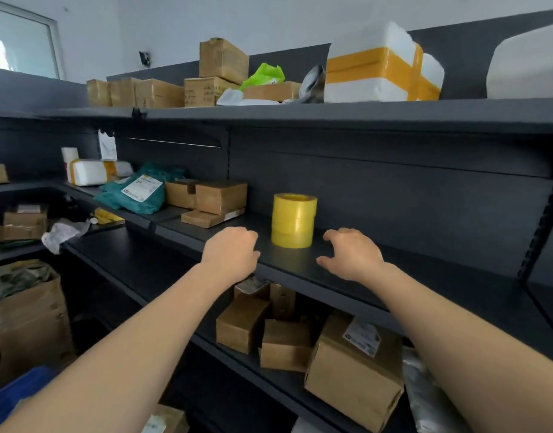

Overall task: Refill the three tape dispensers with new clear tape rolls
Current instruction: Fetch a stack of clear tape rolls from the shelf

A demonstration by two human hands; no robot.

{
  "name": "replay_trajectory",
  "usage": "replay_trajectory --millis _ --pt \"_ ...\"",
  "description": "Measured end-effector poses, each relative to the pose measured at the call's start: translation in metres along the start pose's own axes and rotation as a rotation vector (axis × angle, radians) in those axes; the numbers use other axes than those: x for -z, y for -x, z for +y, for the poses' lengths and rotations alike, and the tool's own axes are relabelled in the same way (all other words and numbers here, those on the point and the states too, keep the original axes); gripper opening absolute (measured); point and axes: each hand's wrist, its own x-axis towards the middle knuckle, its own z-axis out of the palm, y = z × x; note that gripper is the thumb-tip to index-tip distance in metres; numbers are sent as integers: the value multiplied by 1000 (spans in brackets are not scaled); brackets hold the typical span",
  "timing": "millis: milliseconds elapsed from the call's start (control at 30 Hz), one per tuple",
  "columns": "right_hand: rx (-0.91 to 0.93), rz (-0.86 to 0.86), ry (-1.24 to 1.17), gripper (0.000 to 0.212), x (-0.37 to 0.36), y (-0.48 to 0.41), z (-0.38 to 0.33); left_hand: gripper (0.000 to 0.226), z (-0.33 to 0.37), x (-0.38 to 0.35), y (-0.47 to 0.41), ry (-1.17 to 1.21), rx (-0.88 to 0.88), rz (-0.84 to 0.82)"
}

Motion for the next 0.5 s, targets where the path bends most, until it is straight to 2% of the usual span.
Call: replay_trajectory --millis 167,267,367,500 --pt "-14 -1 -85 54 -16 -62 21 38 -4 -27 -63 98 44 -26" --pt "-48 20 -188 62 -23 -96 28 43 -7 -43 -97 255 110 -35" --pt "-114 53 -358 72 -29 -123 29 49 -8 -57 -129 490 207 -38" --pt "-268 -30 -631 80 -35 -154 27 65 -8 -75 -165 667 332 -107"
